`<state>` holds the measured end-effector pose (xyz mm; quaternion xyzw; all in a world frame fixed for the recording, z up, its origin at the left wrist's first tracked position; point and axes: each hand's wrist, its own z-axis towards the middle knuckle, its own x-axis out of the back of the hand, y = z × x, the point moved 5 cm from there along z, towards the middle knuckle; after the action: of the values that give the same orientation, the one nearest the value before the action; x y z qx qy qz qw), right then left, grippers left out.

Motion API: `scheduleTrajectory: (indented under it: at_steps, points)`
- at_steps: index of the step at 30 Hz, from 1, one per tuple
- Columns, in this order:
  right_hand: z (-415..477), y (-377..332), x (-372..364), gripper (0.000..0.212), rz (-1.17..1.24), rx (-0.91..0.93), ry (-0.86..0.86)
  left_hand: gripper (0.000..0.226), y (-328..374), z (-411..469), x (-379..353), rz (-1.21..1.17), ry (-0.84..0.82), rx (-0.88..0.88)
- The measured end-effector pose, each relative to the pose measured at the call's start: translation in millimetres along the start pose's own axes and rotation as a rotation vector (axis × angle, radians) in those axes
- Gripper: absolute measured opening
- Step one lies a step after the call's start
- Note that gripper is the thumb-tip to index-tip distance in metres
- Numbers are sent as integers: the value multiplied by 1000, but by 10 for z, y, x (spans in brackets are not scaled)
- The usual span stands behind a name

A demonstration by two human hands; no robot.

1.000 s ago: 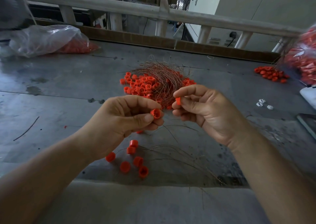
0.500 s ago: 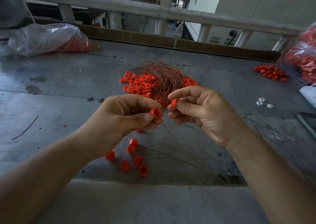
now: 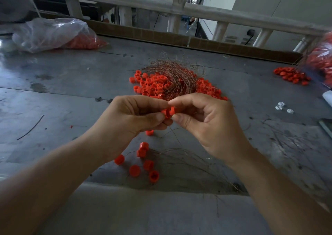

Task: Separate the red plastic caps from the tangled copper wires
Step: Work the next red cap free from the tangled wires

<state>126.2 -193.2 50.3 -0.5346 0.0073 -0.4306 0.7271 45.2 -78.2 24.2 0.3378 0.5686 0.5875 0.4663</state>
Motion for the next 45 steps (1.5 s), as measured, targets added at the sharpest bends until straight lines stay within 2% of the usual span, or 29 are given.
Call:
scheduleTrajectory:
  at_steps: [10, 24, 27, 30, 37, 40, 45]
  points:
    - [-12, -30, -17, 17, -125, 65, 18, 29, -7, 4, 1, 32, -17, 3]
    - [-29, -24, -18, 15, -157, 102, 35, 20, -24, -19, -18, 53, -13, 26]
    - [-42, -30, -44, 16, -215, 152, 51, 16, -6, -37, -26, 123, 11, -18]
    - [-42, -36, -46, 18, -245, 190, 63, 18, -19, -42, -22, 77, 3, 16]
    - [-17, -33, -9, 20, -127, 184, 68, 17, -38, -52, -27, 19, 17, 44]
    - [-37, -40, -37, 19, -169, 219, 82, 20, -28, -70, -41, 31, -16, 45]
    - [-21, -28, -16, 17, -62, 150, 32, 19, 3, -69, -52, 21, -85, 57]
